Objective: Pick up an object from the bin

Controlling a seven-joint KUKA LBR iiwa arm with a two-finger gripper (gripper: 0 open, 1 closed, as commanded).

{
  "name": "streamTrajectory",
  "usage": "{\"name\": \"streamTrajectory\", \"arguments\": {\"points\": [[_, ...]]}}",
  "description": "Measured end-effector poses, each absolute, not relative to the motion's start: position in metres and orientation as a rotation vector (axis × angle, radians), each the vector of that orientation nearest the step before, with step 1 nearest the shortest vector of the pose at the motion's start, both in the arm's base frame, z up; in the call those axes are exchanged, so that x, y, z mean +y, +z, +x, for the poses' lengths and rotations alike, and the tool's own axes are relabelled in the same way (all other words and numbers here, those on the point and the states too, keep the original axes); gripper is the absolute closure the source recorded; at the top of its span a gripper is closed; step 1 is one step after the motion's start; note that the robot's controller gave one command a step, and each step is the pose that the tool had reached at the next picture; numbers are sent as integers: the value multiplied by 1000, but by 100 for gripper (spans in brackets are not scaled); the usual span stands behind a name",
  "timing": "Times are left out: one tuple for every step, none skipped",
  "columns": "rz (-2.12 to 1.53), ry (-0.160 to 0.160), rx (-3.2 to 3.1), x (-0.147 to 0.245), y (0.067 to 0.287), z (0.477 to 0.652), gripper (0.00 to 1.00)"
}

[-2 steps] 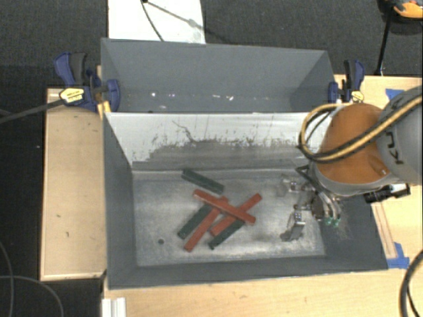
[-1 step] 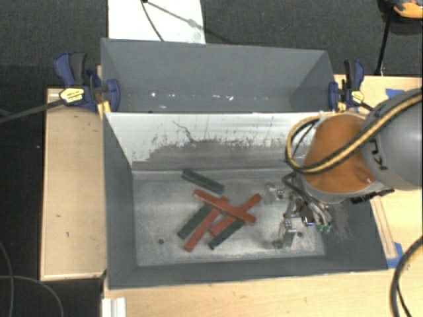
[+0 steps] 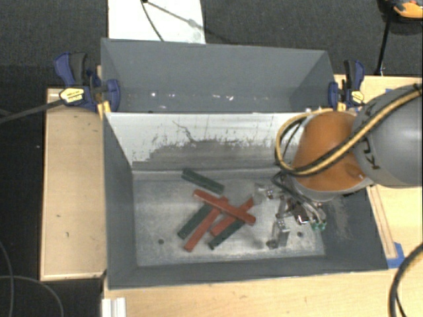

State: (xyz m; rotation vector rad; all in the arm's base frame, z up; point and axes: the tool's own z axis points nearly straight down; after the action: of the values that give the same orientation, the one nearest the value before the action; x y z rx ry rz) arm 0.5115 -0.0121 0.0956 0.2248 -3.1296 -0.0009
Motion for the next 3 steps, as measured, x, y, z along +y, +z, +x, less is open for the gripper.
{"name": "streamTrajectory", "arguments": {"points": [[198, -2, -3139, 3, 110, 511, 0], [39, 0, -3141, 31, 100, 510, 0], [530, -1, -3100, 80, 93, 516, 100]]}}
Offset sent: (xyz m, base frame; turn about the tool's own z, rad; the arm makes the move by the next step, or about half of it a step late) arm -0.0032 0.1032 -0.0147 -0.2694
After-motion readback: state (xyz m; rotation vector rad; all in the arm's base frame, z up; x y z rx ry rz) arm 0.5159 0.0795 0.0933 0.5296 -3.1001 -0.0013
